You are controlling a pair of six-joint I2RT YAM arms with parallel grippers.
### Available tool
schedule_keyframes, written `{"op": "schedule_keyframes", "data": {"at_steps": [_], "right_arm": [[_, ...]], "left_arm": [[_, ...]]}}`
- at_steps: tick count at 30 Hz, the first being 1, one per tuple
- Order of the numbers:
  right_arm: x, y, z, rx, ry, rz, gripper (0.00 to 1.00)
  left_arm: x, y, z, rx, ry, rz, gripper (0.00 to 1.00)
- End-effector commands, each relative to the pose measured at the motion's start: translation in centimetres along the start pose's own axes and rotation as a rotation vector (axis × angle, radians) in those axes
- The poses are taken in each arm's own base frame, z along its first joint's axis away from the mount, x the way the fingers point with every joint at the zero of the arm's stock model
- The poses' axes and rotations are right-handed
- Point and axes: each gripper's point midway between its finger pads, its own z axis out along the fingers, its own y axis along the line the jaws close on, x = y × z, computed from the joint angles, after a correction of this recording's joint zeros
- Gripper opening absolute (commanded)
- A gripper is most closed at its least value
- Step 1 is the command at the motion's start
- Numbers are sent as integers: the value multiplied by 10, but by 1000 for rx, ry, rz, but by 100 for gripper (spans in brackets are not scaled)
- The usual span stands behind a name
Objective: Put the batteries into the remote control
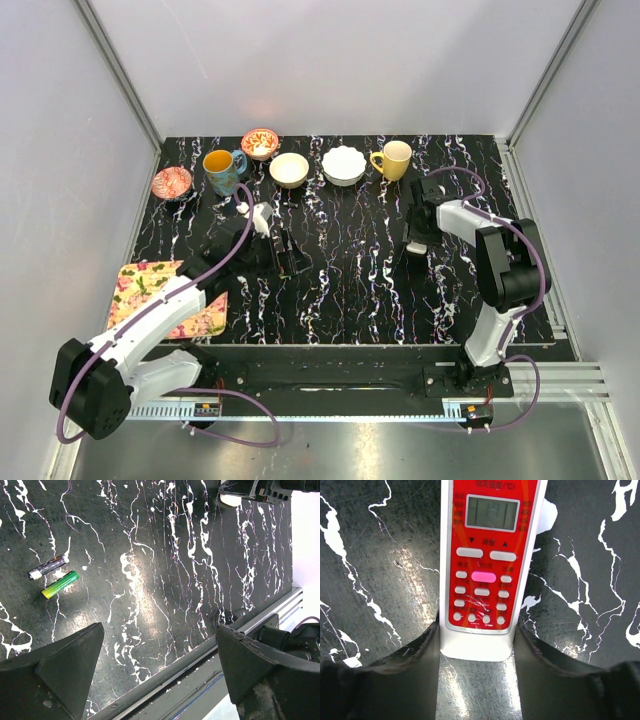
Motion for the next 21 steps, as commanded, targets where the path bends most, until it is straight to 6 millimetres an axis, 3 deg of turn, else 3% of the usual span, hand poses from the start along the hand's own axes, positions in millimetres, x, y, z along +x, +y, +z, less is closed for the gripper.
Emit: {"op": "schedule_keyframes", "data": {"at_steps": [1,4,7,11,14,21], "right_arm": [[1,0,4,18,17,18,35],[1,2,-3,-2,7,22,15],[-4,20,-31,-32,-70,-6,2],[3,65,-73,-121,-161,-64,6],[26,100,-88,-183,-153,-76,1],[75,164,-92,-261,-102,-73,0]], "left_arm": [[-9,-10,-3,35,-43,10,99],[-10,-9,-5,25,-49,9,99],[-17,-8,-10,5,-82,10,99],[-26,7,-18,-86,-158,-39,99],[-31,19,-23,-149,-211,-83,99],[-32,41,-30,-224,-320,-215,99]]}}
